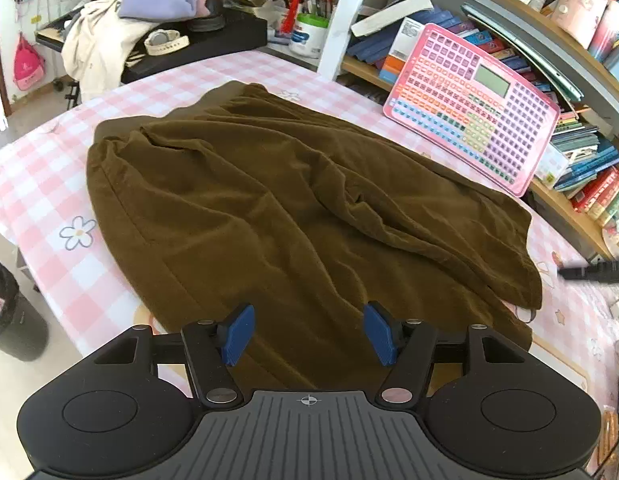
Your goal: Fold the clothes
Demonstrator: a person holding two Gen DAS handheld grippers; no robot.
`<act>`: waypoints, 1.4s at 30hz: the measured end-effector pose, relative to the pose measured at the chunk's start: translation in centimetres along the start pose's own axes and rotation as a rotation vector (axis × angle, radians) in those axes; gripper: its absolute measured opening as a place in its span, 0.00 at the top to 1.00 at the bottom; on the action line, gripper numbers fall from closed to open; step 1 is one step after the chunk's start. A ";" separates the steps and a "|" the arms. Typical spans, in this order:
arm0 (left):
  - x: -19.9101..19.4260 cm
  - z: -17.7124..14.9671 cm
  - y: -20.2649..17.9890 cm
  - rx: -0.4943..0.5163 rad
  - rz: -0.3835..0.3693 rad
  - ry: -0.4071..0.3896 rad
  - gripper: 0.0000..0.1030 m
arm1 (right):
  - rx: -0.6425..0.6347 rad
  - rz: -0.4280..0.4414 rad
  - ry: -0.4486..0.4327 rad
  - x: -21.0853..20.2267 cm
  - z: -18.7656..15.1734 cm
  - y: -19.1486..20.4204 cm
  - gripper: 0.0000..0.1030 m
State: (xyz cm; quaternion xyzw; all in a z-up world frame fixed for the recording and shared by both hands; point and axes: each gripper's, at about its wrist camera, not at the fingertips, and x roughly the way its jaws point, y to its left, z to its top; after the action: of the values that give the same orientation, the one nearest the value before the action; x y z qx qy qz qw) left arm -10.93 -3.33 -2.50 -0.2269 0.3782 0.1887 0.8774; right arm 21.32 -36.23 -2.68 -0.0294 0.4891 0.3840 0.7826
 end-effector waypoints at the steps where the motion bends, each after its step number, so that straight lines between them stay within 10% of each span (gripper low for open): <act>1: -0.1 0.0 0.1 -0.004 0.007 -0.003 0.40 | 0.011 -0.003 -0.025 0.6 0.8 0.1 0.61; 10: -1.8 0.2 1.1 -0.030 0.069 -0.048 0.40 | -0.082 -0.057 -0.027 8.5 4.0 4.4 0.72; 16: -2.7 1.4 2.3 -0.036 0.058 -0.097 0.40 | -0.218 -0.351 -0.073 9.2 4.3 4.0 0.86; 19: -3.0 3.0 3.2 -0.019 0.027 -0.137 0.40 | -0.143 -0.333 -0.144 7.0 3.7 3.6 0.72; 31: 3.9 14.7 8.3 0.124 -0.103 -0.170 0.48 | -0.124 -0.132 -0.129 -0.5 -5.4 14.3 0.59; 42: 15.5 25.0 13.8 0.146 -0.299 -0.007 0.47 | 0.191 -0.377 -0.094 2.9 -14.4 24.7 0.53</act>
State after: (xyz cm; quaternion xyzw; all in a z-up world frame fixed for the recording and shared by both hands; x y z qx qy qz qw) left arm 6.52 24.05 -2.36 -0.2154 0.3499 0.0288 0.9113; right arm -4.33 -23.29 -4.27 -0.0283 0.4719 0.1836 0.8619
